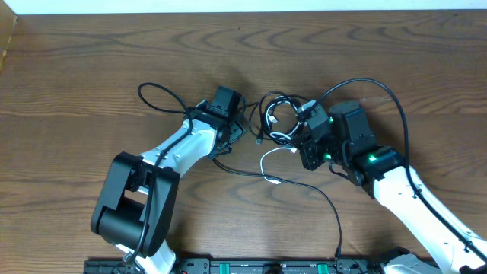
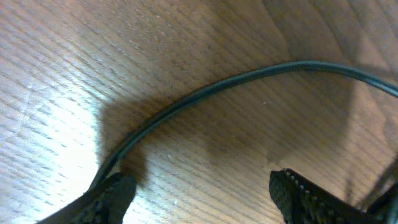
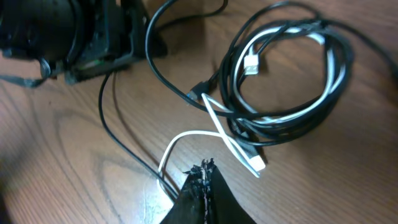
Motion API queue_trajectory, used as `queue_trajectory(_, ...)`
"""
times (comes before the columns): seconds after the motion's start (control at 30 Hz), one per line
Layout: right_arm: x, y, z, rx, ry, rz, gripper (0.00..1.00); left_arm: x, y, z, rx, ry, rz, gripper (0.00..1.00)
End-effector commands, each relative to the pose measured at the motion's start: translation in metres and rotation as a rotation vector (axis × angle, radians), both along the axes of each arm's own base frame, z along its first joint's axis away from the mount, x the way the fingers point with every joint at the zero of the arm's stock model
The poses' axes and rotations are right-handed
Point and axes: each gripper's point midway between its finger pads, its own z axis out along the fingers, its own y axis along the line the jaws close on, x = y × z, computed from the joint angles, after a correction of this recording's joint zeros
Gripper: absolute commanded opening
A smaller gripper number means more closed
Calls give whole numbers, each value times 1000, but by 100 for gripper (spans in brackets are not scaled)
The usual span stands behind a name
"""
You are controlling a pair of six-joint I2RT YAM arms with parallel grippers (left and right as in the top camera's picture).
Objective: Untangle cables
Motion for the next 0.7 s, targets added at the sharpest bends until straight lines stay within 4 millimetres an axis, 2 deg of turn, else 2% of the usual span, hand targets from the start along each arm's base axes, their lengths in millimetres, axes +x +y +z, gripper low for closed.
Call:
queue_trajectory(0.0, 11, -9, 4, -12, -12, -78, 4, 1, -14, 0, -73, 6, -56, 61)
queue_trajectory(0.1, 26, -30, 1, -44, -9, -229, 10, 14, -49, 13, -188, -85, -272, 56)
queue_trajectory(0.13, 30, -40, 0, -51, -1, -286, 12, 22, -66, 23, -244, -151, -369, 56)
queue_trajectory(0.23, 38, -63, -3, -35, 41, -398, 15, 40, -81, 38, -274, -260, -410, 63)
queue_trajectory(0.37, 44, -91, -5, -41, 60, -480, 18, 56, -94, 52, -265, -370, -424, 63)
queue_trajectory(0.43, 44, -103, -8, -48, 78, -514, 20, 58, -95, 51, -165, -406, -406, 64)
queue_trajectory(0.5, 42, -109, -11, -55, 93, -531, 21, 54, -105, 47, -109, -421, -418, 64)
queue_trajectory(0.67, 38, -111, -14, -65, 113, -534, 22, 45, -107, 22, 93, -432, -409, 58)
